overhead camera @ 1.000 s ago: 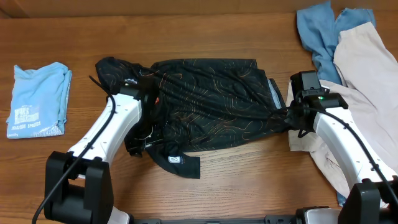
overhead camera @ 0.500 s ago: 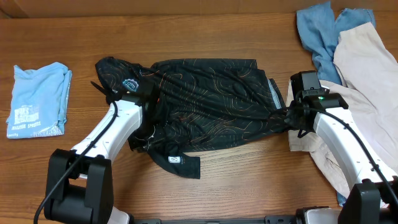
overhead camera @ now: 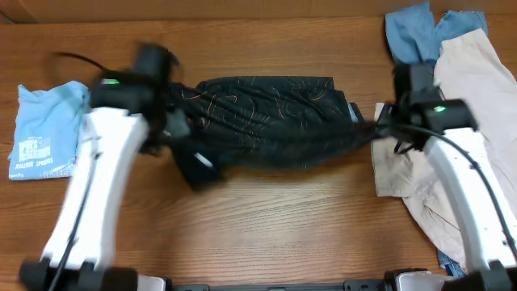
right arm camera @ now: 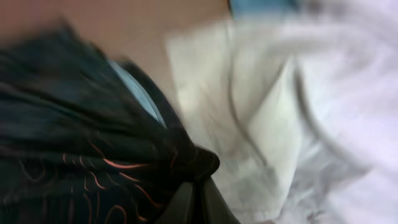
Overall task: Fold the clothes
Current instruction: 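Lift the jersey with both grippers off the table, then swing the held jersey forward and lay it flat on the table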
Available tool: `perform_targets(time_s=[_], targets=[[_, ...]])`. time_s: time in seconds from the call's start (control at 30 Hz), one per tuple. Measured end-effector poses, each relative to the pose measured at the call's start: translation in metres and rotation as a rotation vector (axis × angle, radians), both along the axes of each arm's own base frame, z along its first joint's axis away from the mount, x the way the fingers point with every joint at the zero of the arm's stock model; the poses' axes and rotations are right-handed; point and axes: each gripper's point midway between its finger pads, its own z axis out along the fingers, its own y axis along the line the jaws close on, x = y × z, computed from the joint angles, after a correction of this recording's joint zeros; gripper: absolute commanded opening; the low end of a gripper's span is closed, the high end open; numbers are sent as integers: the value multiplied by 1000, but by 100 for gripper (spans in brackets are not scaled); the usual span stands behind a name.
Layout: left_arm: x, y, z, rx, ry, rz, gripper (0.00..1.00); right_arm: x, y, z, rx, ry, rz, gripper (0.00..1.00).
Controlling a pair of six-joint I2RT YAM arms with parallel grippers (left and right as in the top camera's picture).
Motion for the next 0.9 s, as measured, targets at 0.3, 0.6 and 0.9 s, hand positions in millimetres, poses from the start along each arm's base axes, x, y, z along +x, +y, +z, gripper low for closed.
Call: perform_targets(time_s=[0.3,0.6,0.9], targets=[[-26,101,157,32,-472,244,4,-7,2,143,0,-250,70,4],[-41,115,246,-38,-803,187,4,-32,5,239,15,-465,104,4],[-80,83,331,33,-1091,69,4,-78,-2,330,-10,-748,121,4]])
